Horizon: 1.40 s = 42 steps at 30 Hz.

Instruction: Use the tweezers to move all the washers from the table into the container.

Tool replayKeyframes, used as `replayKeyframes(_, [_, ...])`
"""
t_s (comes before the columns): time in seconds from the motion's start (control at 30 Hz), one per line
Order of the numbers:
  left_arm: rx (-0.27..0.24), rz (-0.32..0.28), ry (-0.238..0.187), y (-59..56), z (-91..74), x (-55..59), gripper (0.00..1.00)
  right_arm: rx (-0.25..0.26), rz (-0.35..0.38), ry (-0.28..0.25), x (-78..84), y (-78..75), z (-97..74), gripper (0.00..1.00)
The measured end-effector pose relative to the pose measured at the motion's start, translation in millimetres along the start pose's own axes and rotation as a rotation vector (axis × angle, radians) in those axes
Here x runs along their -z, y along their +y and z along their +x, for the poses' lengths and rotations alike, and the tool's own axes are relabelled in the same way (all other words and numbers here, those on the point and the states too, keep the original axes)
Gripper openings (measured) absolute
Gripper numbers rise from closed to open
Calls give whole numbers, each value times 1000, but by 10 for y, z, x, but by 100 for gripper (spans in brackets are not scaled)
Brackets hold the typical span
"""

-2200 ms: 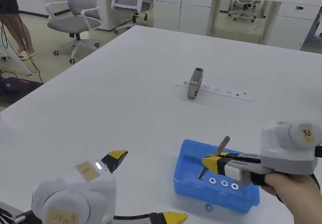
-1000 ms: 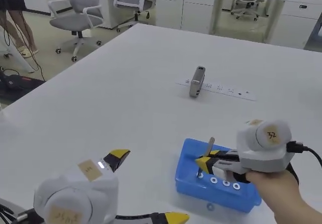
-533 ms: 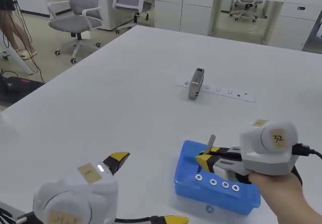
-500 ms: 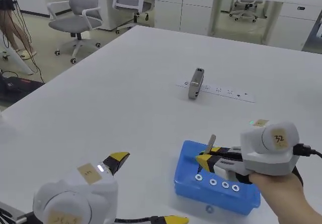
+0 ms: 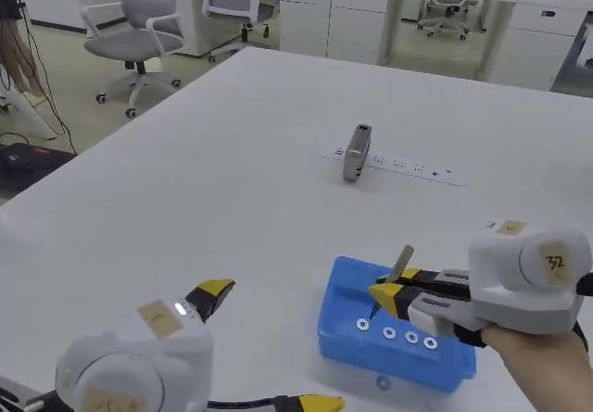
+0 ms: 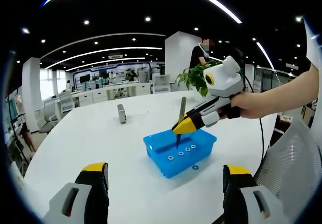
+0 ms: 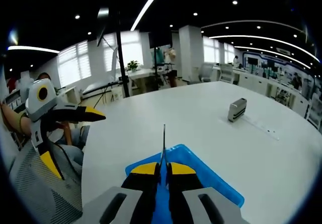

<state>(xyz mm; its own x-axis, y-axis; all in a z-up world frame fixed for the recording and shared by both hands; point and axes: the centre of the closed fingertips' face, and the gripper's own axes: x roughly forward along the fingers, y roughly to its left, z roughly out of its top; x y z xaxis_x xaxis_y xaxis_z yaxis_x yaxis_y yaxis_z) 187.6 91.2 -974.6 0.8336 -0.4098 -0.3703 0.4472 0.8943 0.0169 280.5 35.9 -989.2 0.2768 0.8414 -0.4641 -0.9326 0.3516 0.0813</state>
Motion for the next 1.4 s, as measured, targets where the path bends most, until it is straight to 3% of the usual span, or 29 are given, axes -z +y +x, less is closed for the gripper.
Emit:
replayKeyframes(0.53, [2, 1, 2, -8, 3, 2, 97, -26, 7, -57, -18, 299, -247, 4])
replayKeyframes(0.67, [3, 3, 4, -9, 6, 8, 97, -18, -21, -78, -6, 358, -295, 4])
replayKeyframes(0.97, [3, 6, 7, -9, 6, 12, 97, -28, -46, -50, 201, 482, -321, 4])
replayKeyframes(1.17, [4, 7, 10, -10, 9, 21, 97, -14, -2, -18, 424, 479, -293, 4])
replayKeyframes(1.4, [5, 10, 15, -12, 8, 26, 96, 18, -25, 3, 550, 419, -261, 4])
